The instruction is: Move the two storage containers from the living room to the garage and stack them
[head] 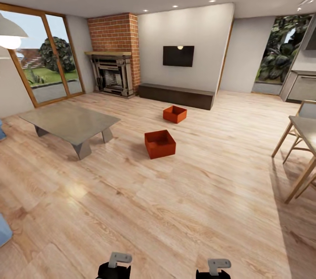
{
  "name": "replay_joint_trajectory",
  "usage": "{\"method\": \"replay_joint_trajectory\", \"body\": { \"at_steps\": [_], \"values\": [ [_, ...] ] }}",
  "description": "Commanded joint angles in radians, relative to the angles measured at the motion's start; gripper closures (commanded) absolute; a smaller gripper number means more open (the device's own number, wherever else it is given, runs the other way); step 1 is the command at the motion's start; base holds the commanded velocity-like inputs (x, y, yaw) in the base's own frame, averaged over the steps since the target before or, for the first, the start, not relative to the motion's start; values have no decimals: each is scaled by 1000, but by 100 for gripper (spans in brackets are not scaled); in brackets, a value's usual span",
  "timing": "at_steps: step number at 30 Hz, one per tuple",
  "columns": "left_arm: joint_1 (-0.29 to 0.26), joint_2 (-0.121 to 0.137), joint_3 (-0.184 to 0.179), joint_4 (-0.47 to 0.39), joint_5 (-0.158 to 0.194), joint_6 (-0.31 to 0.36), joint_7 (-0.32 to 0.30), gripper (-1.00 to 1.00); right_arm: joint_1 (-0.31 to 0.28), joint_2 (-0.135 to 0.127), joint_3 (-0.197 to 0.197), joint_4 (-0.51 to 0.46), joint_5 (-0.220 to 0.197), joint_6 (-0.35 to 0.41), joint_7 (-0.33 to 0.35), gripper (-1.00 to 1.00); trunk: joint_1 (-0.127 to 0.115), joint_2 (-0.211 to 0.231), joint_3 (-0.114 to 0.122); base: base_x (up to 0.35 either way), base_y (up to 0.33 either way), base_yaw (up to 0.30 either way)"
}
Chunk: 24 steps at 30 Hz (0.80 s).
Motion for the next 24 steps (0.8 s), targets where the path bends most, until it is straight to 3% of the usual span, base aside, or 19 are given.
{"method": "replay_joint_trajectory", "body": {
  "at_steps": [1,24],
  "values": [
    [-1,0,-9,1,11,-4,6,-100,0,0,2,-1,7,6,-5,-100,1,-1,-1,333,0,0],
    [-1,0,-9,1,11,-4,6,-100,0,0,0,-1,6,6,-4,-100,1,-1,-1,333,0,0]
  ]
}}
